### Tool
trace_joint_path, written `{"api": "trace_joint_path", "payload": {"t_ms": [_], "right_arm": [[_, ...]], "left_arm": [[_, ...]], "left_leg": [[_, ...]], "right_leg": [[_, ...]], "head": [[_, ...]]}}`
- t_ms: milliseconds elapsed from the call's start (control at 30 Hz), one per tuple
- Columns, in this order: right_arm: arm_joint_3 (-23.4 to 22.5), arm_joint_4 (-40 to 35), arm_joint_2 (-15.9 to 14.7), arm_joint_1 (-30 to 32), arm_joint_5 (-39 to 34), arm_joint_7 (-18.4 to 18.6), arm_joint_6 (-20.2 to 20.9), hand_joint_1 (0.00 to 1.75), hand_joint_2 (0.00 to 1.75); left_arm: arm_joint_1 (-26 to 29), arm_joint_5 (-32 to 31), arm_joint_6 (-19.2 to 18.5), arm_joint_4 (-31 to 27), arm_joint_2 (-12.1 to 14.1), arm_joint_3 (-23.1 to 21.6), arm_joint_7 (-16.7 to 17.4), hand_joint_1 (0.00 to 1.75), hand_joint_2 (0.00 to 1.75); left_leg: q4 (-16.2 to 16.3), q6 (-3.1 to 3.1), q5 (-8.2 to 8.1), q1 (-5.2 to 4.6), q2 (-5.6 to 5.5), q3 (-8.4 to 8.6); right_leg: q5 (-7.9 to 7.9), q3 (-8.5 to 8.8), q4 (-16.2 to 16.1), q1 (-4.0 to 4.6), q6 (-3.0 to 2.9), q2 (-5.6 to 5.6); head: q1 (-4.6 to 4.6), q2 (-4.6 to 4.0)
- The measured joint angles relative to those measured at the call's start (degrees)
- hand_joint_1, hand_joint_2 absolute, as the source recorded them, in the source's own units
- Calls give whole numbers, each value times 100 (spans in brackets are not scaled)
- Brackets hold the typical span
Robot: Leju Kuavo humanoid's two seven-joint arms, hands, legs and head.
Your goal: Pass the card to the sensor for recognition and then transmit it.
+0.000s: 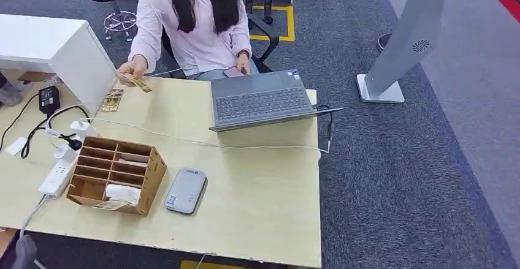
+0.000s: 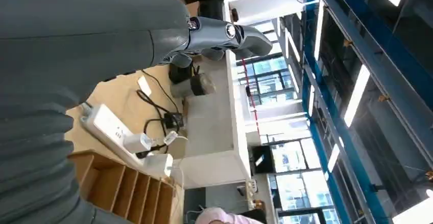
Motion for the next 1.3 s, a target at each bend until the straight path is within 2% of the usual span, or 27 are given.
{"api": "trace_joint_path", "payload": {"t_ms": [133,200,233,300,367,433,467,533,600,700,833,967,1167,1200,1300], "right_arm": [[11,2,0,0,-37,-42,2,0,0],[13,2,0,-2,-17,-87,37,0,0],[35,4,0,-3,102,-59,102,0,0],[147,11,13,-33,363,97,217,0,0],[280,22,48,-138,601,241,311,0,0],[415,33,98,-258,741,382,315,0,0],[474,41,133,-300,798,452,299,0,0],[570,48,201,-353,870,540,286,0,0],[621,50,241,-375,900,562,291,0,0],[710,59,258,-388,907,573,302,0,0],[732,66,260,-391,901,590,304,0,0],[732,77,260,-390,898,603,308,0,0],[732,81,260,-390,894,590,317,0,0],[732,81,260,-390,894,590,317,0,0],[732,81,260,-390,894,581,317,0,0]], "left_arm": [[-18,-70,114,-39,77,-179,0,0,175],[-12,-223,179,-98,241,-232,0,0,175],[-75,-452,363,-94,310,-264,0,0,175],[-614,-1533,1184,101,429,-376,178,0,175],[-1414,-2855,2255,609,509,-685,773,0,175],[-2181,-4242,3084,1248,638,-1078,1340,0,175],[-2558,-4971,3266,1546,682,-1237,1607,0,175],[-3189,-6201,3379,2116,719,-1359,2125,0,175],[-3681,-6951,3385,2682,778,-1446,2547,0,175],[-4183,-7254,3396,3400,885,-1553,2880,0,175],[-4518,-7291,3407,3999,962,-1685,2979,0,175],[-4645,-7331,3412,4326,1003,-1779,3019,0,175],[-4664,-7307,3414,4522,1056,-1890,3102,0,175],[-4666,-7302,3414,4546,1060,-1893,3101,175,175],[-4669,-7289,3414,4599,1080,-1906,3102,175,175]], "left_leg": [[0,0,0,1,1,-4],[0,0,0,1,1,-4],[0,0,0,1,0,-3],[2,-7,25,1,-27,-20],[2,-14,51,2,-60,-44],[2,-19,75,2,-54,-55],[2,-18,90,3,-47,-67],[2,-19,103,2,-35,-78],[2,-20,107,1,-23,-82],[2,-21,116,1,-2,-90],[2,-21,116,2,-2,-102],[2,-21,116,2,-1,-111],[2,-20,116,2,2,-118],[2,-20,116,2,3,-118],[2,-21,117,2,4,-118]], "right_leg": [[-1,-4,0,1,0,3],[-1,-8,0,1,0,3],[-1,-27,-1,1,0,3],[2,-39,-1,1,1,-27],[26,-43,0,2,0,-58],[62,-49,1,1,-6,-51],[73,-58,2,1,-9,-44],[94,-75,2,1,-8,-29],[101,-82,3,0,-8,-17],[117,-92,3,0,-9,5],[118,-102,5,0,-9,9],[117,-111,4,0,-9,9],[118,-120,4,0,-9,10],[118,-120,4,0,-9,10],[118,-121,4,0,-9,11]], "head": [[-2,0],[-2,0],[-2,0],[-13,0],[4,0],[-4,0],[-2,0],[-2,0],[2,0],[0,0],[2,0],[2,0],[2,0],[2,0],[2,0]]}}
